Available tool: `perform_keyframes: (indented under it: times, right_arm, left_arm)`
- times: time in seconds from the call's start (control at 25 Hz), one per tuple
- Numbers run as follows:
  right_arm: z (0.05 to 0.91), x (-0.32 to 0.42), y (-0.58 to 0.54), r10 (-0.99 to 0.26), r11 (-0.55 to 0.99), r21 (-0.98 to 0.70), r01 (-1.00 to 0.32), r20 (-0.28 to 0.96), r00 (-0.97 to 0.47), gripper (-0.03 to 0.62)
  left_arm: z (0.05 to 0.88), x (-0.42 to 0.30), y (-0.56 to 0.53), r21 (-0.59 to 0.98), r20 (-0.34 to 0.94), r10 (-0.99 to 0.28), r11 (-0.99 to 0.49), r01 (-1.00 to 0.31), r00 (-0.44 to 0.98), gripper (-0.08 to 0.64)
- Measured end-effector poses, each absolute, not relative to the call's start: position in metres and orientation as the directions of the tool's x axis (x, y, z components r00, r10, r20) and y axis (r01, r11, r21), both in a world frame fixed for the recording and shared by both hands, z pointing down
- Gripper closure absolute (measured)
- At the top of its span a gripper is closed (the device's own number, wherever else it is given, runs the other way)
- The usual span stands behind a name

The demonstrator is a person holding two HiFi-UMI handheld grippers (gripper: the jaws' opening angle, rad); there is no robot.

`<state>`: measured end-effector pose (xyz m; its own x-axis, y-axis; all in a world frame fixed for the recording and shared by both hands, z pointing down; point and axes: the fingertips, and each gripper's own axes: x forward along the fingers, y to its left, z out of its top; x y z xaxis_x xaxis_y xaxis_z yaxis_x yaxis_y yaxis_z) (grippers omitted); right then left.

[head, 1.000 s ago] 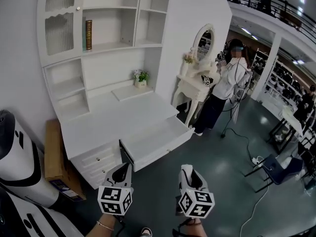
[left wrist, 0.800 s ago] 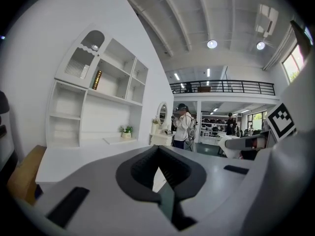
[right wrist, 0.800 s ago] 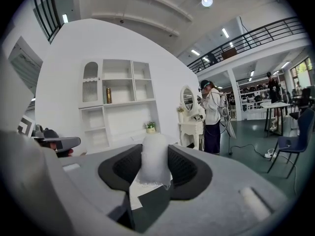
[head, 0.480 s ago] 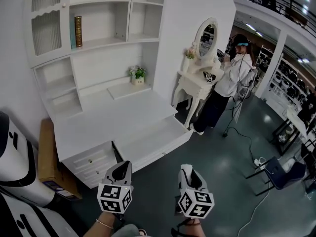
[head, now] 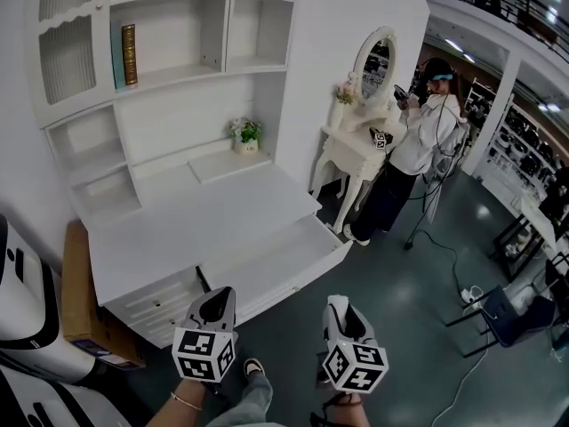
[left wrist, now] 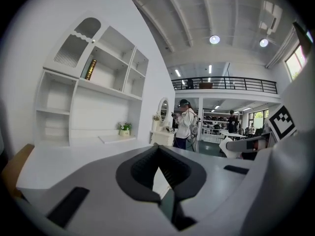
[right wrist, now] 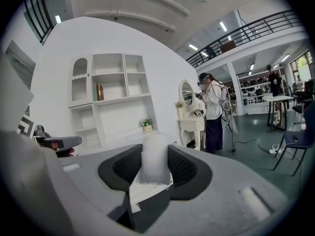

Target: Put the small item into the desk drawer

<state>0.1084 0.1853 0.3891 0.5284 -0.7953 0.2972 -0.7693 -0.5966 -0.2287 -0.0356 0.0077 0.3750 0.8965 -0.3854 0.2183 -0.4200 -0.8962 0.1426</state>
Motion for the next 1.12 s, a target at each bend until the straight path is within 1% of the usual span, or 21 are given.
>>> perform_keyframes:
  times: [0.4,0.68,0.92,1.12]
  right_arm:
    - [0.374,0.192,0.11,-0.794,-0.595,-0.199,-0.779,0.295,0.532,0.426]
    - [0.371,0.255,0.05,-0.8,-0.579,-0.173,-0.797,0.309,0.515,0.426]
    - [0.38,0.291,0.003,-0.814,-0.552,-0.174,-0.816,0.325,0.481,0.426]
    - [0.394,0.312,-0.017,-0.816,-0.535,-0.172,-0.827,0.358,0.454,0.426]
  left_arm:
    - [0.367,0.065,-0.061,0.168,0.209,-0.343,-0.91,-0.379,0.916,0.563]
    - [0.366,0.126,-0.113,0.178,0.201,-0.345,-0.907,-0.381,0.917,0.563]
    - [0.381,0.157,-0.153,0.19,0.222,-0.369,-0.892,-0.411,0.903,0.563]
    - [0.396,0.168,-0.173,0.199,0.258,-0.407,-0.865,-0.46,0.876,0.563]
